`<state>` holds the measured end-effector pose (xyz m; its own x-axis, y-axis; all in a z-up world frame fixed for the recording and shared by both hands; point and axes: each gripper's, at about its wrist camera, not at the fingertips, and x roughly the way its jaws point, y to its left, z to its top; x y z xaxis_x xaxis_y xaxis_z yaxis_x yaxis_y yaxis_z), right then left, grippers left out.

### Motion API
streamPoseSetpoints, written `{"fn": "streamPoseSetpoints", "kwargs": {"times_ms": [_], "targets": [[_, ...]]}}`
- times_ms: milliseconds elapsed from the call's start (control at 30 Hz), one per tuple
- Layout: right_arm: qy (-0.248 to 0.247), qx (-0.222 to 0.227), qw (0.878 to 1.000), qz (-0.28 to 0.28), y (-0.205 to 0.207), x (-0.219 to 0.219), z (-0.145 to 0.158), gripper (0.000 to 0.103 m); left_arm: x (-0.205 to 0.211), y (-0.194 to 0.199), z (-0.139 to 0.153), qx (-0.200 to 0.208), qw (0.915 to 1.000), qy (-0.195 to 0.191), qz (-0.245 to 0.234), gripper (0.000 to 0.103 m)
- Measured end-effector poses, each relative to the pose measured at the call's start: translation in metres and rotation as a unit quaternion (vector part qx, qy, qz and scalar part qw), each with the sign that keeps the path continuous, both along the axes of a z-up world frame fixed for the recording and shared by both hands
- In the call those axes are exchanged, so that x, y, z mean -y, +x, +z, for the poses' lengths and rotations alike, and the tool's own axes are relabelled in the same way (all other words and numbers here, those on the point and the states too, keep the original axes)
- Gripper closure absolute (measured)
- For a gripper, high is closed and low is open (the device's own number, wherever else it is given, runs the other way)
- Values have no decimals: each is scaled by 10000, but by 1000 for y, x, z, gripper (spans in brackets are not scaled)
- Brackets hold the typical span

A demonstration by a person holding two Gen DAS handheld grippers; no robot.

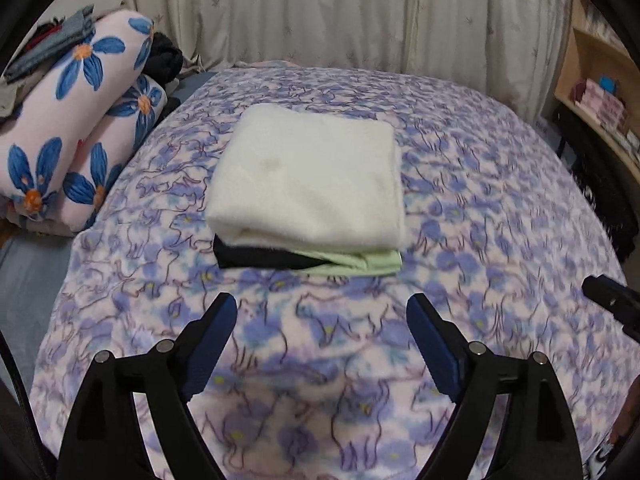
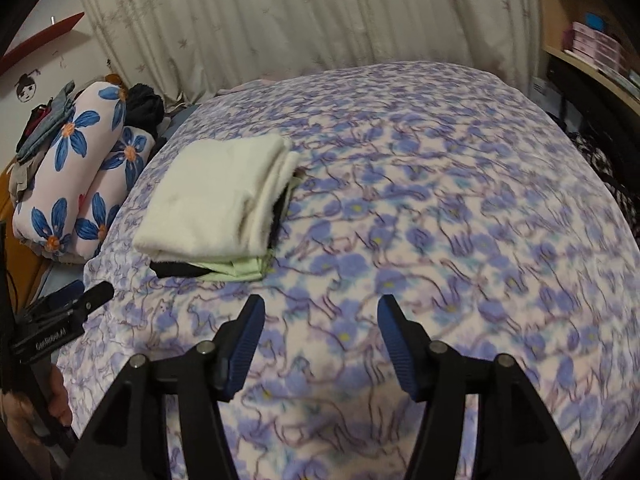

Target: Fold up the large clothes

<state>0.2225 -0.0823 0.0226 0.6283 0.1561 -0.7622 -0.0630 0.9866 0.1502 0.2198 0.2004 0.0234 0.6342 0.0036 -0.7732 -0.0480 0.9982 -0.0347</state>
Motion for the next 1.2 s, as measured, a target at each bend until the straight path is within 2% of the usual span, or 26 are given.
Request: {"fn": "streamPoseSetpoints", "kwargs": {"times_ms": [67, 167, 367, 433, 500, 600, 700, 967, 1200], "targets": [[-52, 56, 9999, -71, -17, 5, -4, 42, 11, -16, -1, 68, 9999, 81, -46, 9], [-155, 43, 9998, -86, -38, 6, -12, 36, 29, -43, -4, 141, 9998, 70, -131, 8], [-415, 25, 9991, -78, -79, 6, -24, 35, 59, -92, -13, 126, 9998, -110, -62, 6], [-559, 51, 9984, -102, -89, 5, -25, 35, 65, -104, -17, 106, 9998, -181, -16, 1], [-687, 90, 9975, -165, -100, 6, -25, 35, 71, -117, -23, 108, 9996, -263, 46, 1], [-601, 150, 9977, -283, -114, 14, -24, 35, 79, -129, -32, -87, 9991, -398, 117, 1], [-442, 170, 9980, -417, -124, 23, -24, 27, 83, -137, -37, -154, 9986, -471, 173, 1], [-132, 119, 9989, -432, -143, 29, -27, 25, 99, -164, -20, 75, 9998, -175, 110, 1], [-321, 287, 9986, -302, -158, 21, -22, 25, 112, -175, -10, 53, 10000, -31, 15, 1]]}}
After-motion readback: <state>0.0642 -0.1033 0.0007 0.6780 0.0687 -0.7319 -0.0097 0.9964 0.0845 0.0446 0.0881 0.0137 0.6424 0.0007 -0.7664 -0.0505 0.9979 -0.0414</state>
